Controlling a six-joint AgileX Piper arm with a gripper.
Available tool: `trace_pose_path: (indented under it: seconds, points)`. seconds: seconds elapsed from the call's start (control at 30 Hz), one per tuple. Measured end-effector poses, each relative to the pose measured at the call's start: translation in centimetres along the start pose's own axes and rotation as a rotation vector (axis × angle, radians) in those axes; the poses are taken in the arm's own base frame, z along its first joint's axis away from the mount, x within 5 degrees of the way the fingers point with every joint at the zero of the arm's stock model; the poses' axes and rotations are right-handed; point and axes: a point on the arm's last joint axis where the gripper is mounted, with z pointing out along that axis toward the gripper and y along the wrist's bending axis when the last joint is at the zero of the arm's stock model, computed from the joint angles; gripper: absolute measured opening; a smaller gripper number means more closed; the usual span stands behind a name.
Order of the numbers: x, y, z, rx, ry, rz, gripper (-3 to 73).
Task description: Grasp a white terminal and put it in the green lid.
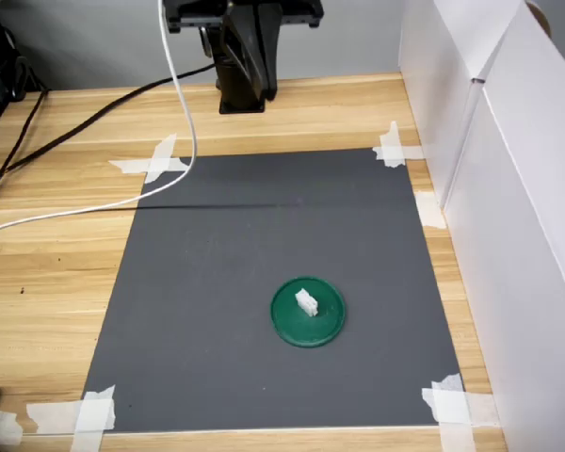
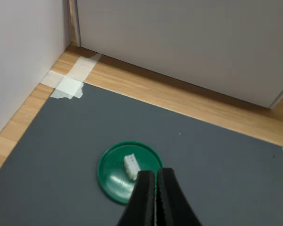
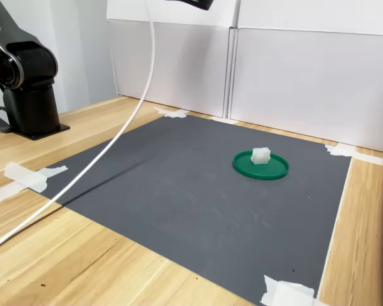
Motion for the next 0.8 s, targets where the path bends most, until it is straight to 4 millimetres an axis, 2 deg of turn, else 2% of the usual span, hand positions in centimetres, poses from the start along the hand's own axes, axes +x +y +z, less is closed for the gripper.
trace_pose_path:
  seconds: [0.2, 0.37, 0.57, 0.8]
  points:
    - [2.9, 0.5, -4.1, 0.013, -0.069, 0.020, -1.5]
    - [5.8, 0.9, -6.4, 0.028, -0.129, -0.002, -1.5]
    - [9.2, 1.0, -7.5, 0.074, -0.116, 0.009, -1.5]
    - [11.6, 1.3, -8.3, 0.095, -0.068, 0.019, -1.5]
